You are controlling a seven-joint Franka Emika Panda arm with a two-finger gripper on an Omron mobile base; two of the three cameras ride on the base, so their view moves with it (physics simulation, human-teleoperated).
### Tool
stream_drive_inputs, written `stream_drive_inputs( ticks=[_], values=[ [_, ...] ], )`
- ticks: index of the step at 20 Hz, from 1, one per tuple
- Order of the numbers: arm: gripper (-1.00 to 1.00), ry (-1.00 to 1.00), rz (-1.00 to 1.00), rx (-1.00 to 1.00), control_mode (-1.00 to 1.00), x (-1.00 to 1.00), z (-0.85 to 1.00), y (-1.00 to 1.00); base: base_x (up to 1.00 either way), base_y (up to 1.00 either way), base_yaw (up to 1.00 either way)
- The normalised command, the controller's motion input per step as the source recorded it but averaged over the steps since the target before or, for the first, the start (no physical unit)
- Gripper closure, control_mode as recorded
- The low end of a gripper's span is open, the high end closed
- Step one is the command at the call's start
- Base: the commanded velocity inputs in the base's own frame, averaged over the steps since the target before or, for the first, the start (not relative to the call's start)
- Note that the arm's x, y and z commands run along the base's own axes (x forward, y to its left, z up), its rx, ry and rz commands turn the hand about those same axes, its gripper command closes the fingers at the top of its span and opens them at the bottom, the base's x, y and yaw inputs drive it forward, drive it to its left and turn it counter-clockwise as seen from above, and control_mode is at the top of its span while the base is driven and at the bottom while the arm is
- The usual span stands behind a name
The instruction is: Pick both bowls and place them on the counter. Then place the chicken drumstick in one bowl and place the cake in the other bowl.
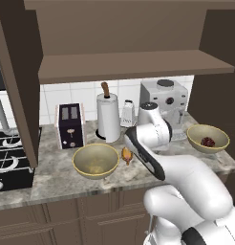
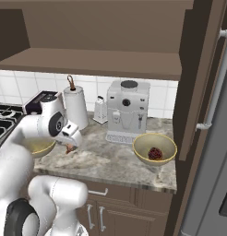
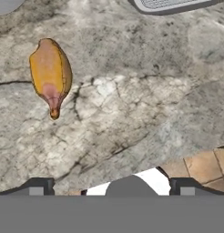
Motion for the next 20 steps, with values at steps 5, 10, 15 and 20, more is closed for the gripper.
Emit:
stream_drive_inputs(
  ticks=[5, 10, 15, 20],
  values=[
    [-1.00, 0.01, 0.02, 0.00, -1.00, 0.36, -0.19, 0.20, 0.00, 0.00, 0.00],
    [-1.00, 0.00, 0.01, 0.00, -1.00, 0.31, -0.18, 0.13, 0.00, 0.00, 0.00],
    [-1.00, 0.00, 0.02, 0.00, -1.00, 0.31, -0.18, 0.02, 0.00, 0.00, 0.00],
    [-1.00, 0.00, 0.03, 0.02, -1.00, 0.26, -0.16, 0.00, 0.00, 0.00, 0.00]
  ],
)
